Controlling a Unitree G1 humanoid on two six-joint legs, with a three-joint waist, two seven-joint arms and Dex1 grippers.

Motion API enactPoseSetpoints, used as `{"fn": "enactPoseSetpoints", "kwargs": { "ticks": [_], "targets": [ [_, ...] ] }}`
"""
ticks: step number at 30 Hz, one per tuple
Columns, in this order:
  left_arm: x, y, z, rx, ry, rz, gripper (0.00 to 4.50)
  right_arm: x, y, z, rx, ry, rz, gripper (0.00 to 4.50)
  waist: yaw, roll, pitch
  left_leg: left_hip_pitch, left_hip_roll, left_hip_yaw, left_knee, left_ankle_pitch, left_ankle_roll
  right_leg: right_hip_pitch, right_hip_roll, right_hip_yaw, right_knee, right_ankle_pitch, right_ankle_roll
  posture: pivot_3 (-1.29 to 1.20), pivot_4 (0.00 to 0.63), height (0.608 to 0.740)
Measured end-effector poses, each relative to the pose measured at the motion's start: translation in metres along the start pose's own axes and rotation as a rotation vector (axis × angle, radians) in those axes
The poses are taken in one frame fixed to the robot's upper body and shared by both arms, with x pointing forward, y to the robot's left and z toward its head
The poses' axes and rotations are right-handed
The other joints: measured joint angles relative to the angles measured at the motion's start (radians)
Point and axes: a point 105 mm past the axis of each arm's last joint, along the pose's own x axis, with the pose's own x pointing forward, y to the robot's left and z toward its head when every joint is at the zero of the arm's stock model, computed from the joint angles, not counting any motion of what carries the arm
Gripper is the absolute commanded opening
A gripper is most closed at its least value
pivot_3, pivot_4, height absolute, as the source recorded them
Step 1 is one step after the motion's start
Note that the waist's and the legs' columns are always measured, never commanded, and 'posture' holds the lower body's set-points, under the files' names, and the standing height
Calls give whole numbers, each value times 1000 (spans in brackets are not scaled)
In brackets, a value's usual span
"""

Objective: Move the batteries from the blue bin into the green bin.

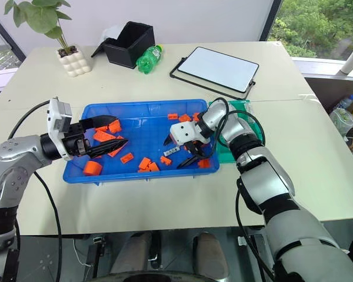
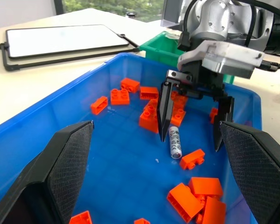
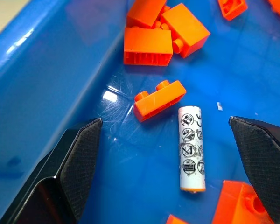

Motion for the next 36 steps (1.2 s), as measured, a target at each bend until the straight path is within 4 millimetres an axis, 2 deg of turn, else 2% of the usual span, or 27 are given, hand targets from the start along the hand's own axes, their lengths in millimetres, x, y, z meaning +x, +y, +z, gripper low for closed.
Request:
{"fn": "enactPoseSetpoints", "kwargs": {
  "ticks": [17,20,27,36],
  "targets": [
    [0,0,4,16,-37,62,4500,0,-9,-8,61,103,15,4480,1,0,0,0,0,0,0,0,0,0,0,0,0,0,0,0,150,740],
    [0,0,4,18,-39,68,4500,0,-10,-8,59,108,14,3613,0,0,0,0,0,0,0,0,0,0,0,0,0,0,0,0,150,740],
    [-1,1,5,20,-45,77,4500,2,-10,-8,14,126,15,36,-1,0,0,1,0,0,0,0,0,0,0,0,0,0,0,0,150,740],
    [-1,2,7,29,-54,84,4500,0,-13,-7,-27,135,-5,25,-1,0,0,1,0,0,0,0,-1,1,0,0,0,0,0,0,150,740]
  ]
}}
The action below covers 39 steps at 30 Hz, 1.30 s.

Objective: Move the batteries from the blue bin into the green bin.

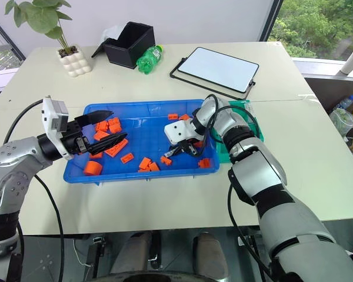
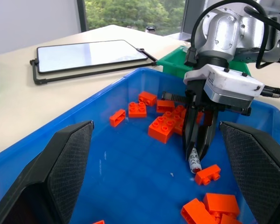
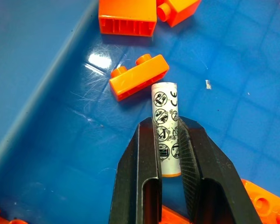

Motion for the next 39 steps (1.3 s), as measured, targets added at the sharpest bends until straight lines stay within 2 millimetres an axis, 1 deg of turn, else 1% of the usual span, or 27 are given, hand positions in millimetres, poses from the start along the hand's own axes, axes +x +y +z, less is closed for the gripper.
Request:
{"fn": "enactPoseSetpoints", "kwargs": {
  "ticks": [3,4,6,8,10,11,12,14,15,17,18,22,24,26,28,33,35,36,39],
  "targets": [
    [0,-1,0,-1,-1,-9,4500,-11,-5,0,9,2,-25,25,1,1,0,0,0,0,0,0,0,0,0,0,0,0,0,0,150,740],
    [0,-1,0,-3,-1,-15,4500,-21,-10,3,12,-2,-50,25,1,1,1,0,0,0,0,0,0,0,0,0,0,0,0,0,150,740],
    [-1,0,-2,-11,0,-24,4500,-51,-24,13,-2,-5,-128,25,1,2,2,-1,0,0,0,0,0,-1,0,0,0,0,0,0,150,740],
    [-1,2,-4,-18,-6,-28,4500,-88,-39,29,-24,-15,-224,25,1,2,2,0,0,0,-1,0,0,-1,0,0,0,0,0,0,150,740],
    [1,5,-6,-25,-19,-30,4500,-118,-44,39,-21,-30,-303,25,5,2,1,-1,0,0,-1,0,0,0,0,0,0,0,0,0,150,740],
    [1,7,-7,-26,-20,-26,4500,-128,-44,42,-10,-36,-332,25,5,2,1,-1,0,0,-1,0,0,0,-1,0,-1,0,0,0,150,740],
    [3,8,-8,-30,-25,-28,4500,-136,-42,40,9,-25,-354,25,7,2,1,-1,0,0,-1,0,0,0,-1,0,-1,0,0,0,150,740],
    [9,8,-8,-30,-41,-46,4500,-152,-36,29,54,8,-409,25,15,2,1,-1,0,0,0,0,0,0,-1,0,-1,0,0,0,150,740],
    [13,7,-9,-31,-46,-58,4500,-160,-29,19,90,33,-443,25,22,2,1,-1,-1,1,0,0,0,0,-1,0,-1,0,0,0,150,740],
    [15,9,-10,-32,-54,-56,4500,-169,-20,5,150,58,-479,25,26,1,1,-1,-1,1,0,0,0,0,-1,0,-1,0,0,0,150,740],
    [18,10,-9,-29,-65,-57,4500,-175,-10,-8,203,81,-508,25,30,1,1,-1,-1,1,0,0,0,0,-1,0,-1,0,0,0,150,740],
    [28,12,-8,-15,-86,-64,4500,-185,14,-38,329,139,-582,25,29,2,2,-1,0,1,0,0,0,0,-1,0,-1,0,0,0,150,740],
    [33,13,-7,-7,-96,-68,4500,-189,26,-50,374,172,-613,25,28,2,2,-1,0,2,0,0,0,-1,-1,0,-1,0,0,0,150,740],
    [34,14,-6,1,-97,-68,4500,-192,35,-58,414,187,-634,25,24,2,2,-1,0,2,0,0,0,-1,-1,0,-1,0,0,0,150,740],
    [35,13,-4,8,-99,-79,4500,-191,41,-64,449,188,-646,25,23,2,2,-1,0,2,0,0,0,-1,0,0,-1,0,0,0,150,740],
    [38,6,-6,4,-80,-141,4500,-177,53,-69,505,161,-632,25,29,2,2,-1,0,2,0,0,0,0,-1,0,-1,0,0,0,150,740],
    [39,5,-5,10,-71,-161,4500,-171,58,-70,526,149,-622,1068,30,2,2,-1,0,2,0,0,0,0,-1,0,-1,0,0,0,150,740],
    [39,5,-3,15,-66,-164,4500,-169,59,-71,541,139,-619,1472,31,2,2,-1,0,2,0,0,0,0,-1,0,-1,0,0,0,150,740],
    [38,9,-1,27,-55,-162,4500,-167,61,-69,552,124,-615,2879,30,2,2,-1,0,2,0,0,0,0,-1,0,-1,0,0,0,150,740]
  ]
}}
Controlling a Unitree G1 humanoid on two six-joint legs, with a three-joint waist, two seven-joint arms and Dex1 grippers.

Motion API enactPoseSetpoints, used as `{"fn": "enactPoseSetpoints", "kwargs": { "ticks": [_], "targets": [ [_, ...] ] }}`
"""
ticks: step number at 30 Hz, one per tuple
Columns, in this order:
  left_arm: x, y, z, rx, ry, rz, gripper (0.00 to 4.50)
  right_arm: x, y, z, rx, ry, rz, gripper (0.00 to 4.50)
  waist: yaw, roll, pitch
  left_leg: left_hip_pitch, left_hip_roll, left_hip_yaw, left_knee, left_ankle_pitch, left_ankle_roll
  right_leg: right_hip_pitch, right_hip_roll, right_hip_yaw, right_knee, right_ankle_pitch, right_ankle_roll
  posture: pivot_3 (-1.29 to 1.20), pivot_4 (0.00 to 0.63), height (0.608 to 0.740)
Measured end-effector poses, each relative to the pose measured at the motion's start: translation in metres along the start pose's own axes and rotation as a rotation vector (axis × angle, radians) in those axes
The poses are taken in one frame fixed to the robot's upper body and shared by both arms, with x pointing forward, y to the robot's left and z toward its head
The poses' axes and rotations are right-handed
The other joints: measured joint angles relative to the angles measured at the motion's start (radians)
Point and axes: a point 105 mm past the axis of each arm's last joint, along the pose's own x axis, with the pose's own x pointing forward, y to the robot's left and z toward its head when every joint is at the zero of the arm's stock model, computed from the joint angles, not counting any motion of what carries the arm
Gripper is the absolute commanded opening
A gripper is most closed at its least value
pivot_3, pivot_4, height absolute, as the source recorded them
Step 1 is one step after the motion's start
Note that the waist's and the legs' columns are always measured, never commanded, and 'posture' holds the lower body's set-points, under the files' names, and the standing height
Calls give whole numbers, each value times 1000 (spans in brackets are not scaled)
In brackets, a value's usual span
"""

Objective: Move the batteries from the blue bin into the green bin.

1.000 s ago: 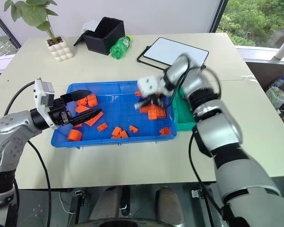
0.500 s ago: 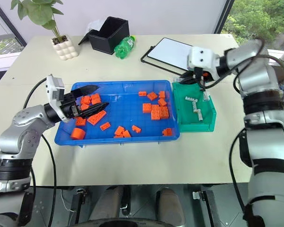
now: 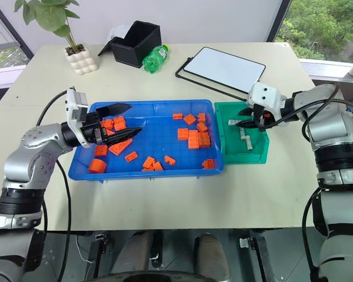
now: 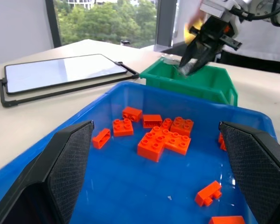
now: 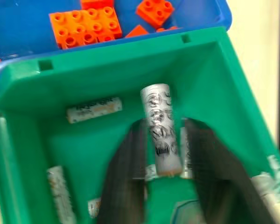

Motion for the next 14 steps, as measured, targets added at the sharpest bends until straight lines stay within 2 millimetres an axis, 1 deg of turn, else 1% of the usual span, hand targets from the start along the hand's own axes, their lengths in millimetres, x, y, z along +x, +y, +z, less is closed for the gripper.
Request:
{"fn": "enactPoseSetpoints", "kwargs": {
  "ticks": [1,2,3,4,6,9,11,12,14],
  "targets": [
    [0,1,-1,-4,4,1,4500,0,0,1,3,-3,1,3327,0,0,0,0,0,0,0,0,0,0,0,0,0,0,0,0,150,740],
    [-1,1,-2,-10,7,-2,4500,0,1,2,2,-8,0,3902,0,0,0,0,0,0,0,0,0,0,0,0,0,0,0,0,150,740],
    [-1,1,-3,-12,8,-3,4500,0,1,3,0,-10,-3,4368,-1,0,0,0,0,0,0,0,0,0,0,0,0,0,0,0,150,740],
    [-1,1,-3,-13,8,-3,4500,-1,0,4,3,-16,-9,4446,-1,0,0,0,0,0,0,0,0,0,0,0,0,0,0,0,150,740],
    [-1,2,-2,-11,7,1,4500,-2,-3,5,6,-27,-35,4446,-1,0,0,0,0,0,0,0,0,0,0,0,0,0,0,0,150,740],
    [-2,9,4,2,-8,50,4500,-1,-13,13,-6,-60,-113,4446,-2,0,0,0,0,0,0,0,0,0,0,0,0,0,0,0,150,740],
    [-6,19,14,25,-36,121,4500,-2,-25,23,2,-109,-187,4446,-4,0,0,0,0,0,0,0,0,0,0,0,0,0,0,0,150,740],
    [-12,26,20,37,-56,173,4500,-4,-35,29,23,-152,-250,4446,-6,0,0,0,0,0,0,0,0,0,0,0,0,0,0,0,150,740],
    [-29,40,31,62,-84,288,4500,-17,-56,37,82,-236,-398,4446,-5,0,0,0,0,-1,-1,0,0,0,0,0,0,0,0,0,150,740]
  ]
}}
